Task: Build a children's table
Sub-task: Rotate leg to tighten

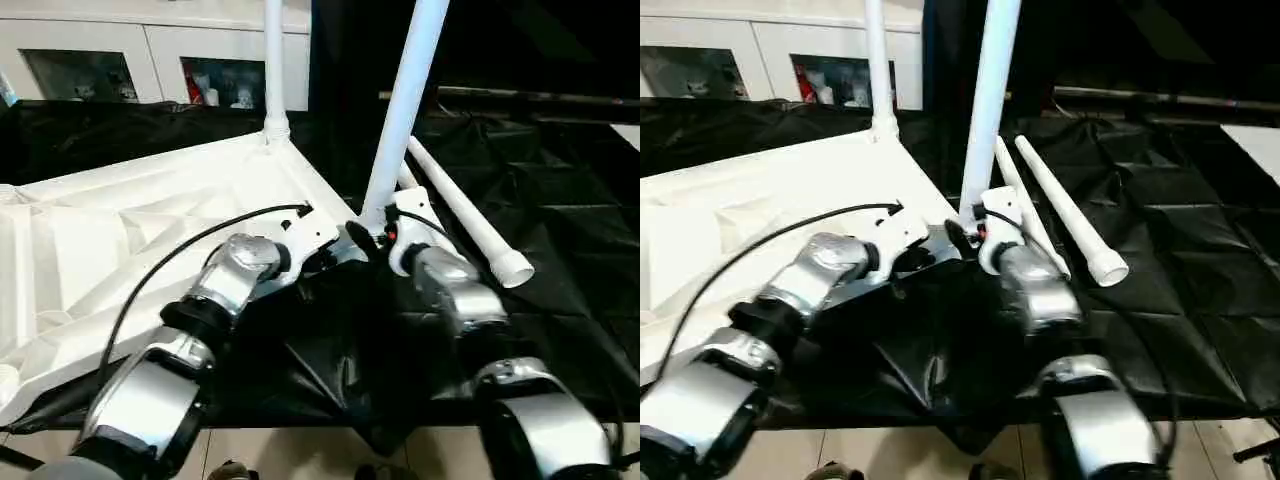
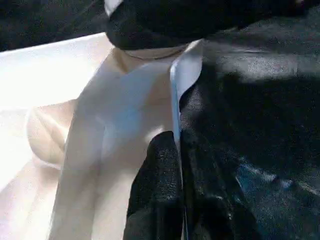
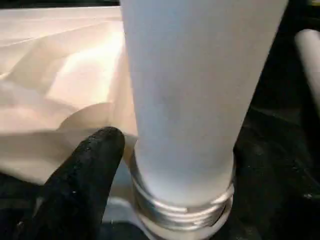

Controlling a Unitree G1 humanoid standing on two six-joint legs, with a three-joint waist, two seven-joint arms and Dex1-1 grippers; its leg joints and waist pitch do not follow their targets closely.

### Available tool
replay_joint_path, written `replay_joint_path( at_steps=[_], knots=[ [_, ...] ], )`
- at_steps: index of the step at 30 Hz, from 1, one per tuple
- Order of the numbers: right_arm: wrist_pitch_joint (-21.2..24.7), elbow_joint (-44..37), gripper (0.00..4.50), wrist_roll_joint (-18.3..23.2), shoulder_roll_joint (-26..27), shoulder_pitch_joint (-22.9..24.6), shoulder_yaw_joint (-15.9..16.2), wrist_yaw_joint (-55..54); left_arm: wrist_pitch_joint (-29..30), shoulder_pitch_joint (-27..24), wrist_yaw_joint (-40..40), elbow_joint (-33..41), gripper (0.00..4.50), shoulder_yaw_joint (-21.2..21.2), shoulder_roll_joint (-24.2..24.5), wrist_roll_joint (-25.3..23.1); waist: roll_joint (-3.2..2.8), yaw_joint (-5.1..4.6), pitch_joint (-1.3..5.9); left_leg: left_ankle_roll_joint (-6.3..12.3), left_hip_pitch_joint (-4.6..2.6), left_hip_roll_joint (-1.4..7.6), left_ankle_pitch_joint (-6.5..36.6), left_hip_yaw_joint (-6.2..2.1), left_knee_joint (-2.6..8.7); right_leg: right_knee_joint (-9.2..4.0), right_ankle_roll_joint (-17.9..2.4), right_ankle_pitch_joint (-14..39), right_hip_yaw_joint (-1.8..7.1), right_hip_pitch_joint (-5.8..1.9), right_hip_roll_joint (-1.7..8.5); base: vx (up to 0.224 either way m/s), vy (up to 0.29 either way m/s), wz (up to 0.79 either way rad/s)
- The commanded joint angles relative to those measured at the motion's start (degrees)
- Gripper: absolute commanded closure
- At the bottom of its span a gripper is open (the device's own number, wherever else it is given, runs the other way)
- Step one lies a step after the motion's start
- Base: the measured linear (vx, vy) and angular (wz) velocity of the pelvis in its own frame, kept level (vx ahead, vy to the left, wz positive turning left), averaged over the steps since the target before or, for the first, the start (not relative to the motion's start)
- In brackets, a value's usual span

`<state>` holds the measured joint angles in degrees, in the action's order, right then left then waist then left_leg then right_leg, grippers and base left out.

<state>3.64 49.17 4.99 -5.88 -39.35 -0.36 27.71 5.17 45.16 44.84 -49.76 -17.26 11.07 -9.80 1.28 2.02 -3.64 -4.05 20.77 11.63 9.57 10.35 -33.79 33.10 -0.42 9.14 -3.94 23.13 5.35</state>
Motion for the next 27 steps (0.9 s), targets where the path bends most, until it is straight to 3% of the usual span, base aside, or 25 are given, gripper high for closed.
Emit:
replay_joint_path(
  at_steps=[1, 7, 8, 10, 13, 20, 27],
  knots=[
    [-0.7, -4.1, 0.86, 0.5, -3.0, 2.4, 3.6, 11.1, -4.3, -1.5, 6.6, 3.6, 4.50, -0.8, 1.3, 1.8, -0.08, 0.37, 4.00, 1.63, -0.73, 1.14, 22.1, -0.42, 4.63, -4.34, -10.6, 20.7, 1.82, -2.25, 2.64, 0.000, 0.000, 0.00],
    [-0.7, -10.1, 0.86, 0.4, -9.0, 5.6, 6.9, 23.2, -8.5, -4.4, 16.7, 6.4, 4.50, -1.9, 5.0, 4.0, -0.04, 1.07, 4.51, 3.19, -0.48, 1.37, 15.3, 0.09, 4.19, -3.07, -13.8, 12.5, 2.12, -2.60, 2.58, 0.000, 0.000, 0.00],
    [-0.6, -10.8, 0.86, 0.4, -9.9, 5.9, 7.2, 24.8, -9.0, -4.8, 18.3, 6.9, 4.50, -1.9, 5.6, 4.4, -0.06, 1.36, 4.75, 3.56, -0.27, 1.40, 13.1, 0.06, 4.11, -2.55, -14.5, 9.9, 2.06, -2.99, 2.57, 0.000, 0.000, 0.00],
    [0.0, -12.8, 0.86, 0.4, -12.4, 6.8, 8.6, 29.2, -8.6, -5.9, 22.9, 9.0, 4.50, -1.4, 6.9, 6.5, -0.13, 1.91, 4.78, 4.51, -0.23, 1.55, 9.9, 0.33, 3.92, -1.91, -15.9, 5.3, 2.05, -2.94, 2.31, 0.028, -0.011, 0.01],
    [0.7, -14.7, 0.86, 0.8, -14.1, 7.5, 9.6, 33.0, -8.6, -6.6, 26.4, 10.3, 4.50, -1.0, 8.5, 7.6, -0.13, 2.39, 4.67, 4.73, -0.23, 1.66, 10.2, 0.43, 3.94, -1.91, -15.8, 6.2, 2.02, -2.82, 2.38, 0.000, 0.000, 0.00],
    [1.6, -15.9, 1.08, 1.5, -14.1, 7.9, 9.9, 34.8, -8.7, -6.7, 27.4, 10.5, 4.50, -0.5, 9.4, 7.7, 0.04, 2.67, 4.13, 1.20, -0.59, 1.62, 17.0, 0.36, 4.36, -3.15, -11.8, 19.3, 2.31, -2.13, 2.64, 0.000, 0.000, 0.00],
    [2.7, -16.3, 1.65, 1.8, -12.7, 8.7, 9.8, 33.6, -8.5, -6.9, 26.5, 10.9, 4.50, 0.0, 9.1, 7.5, 0.11, 2.67, 4.30, 1.27, -0.46, 1.55, 15.3, 0.33, 4.30, -2.95, -11.3, 17.8, 2.32, -2.09, 2.52, 0.000, 0.000, 0.00]
  ],
)
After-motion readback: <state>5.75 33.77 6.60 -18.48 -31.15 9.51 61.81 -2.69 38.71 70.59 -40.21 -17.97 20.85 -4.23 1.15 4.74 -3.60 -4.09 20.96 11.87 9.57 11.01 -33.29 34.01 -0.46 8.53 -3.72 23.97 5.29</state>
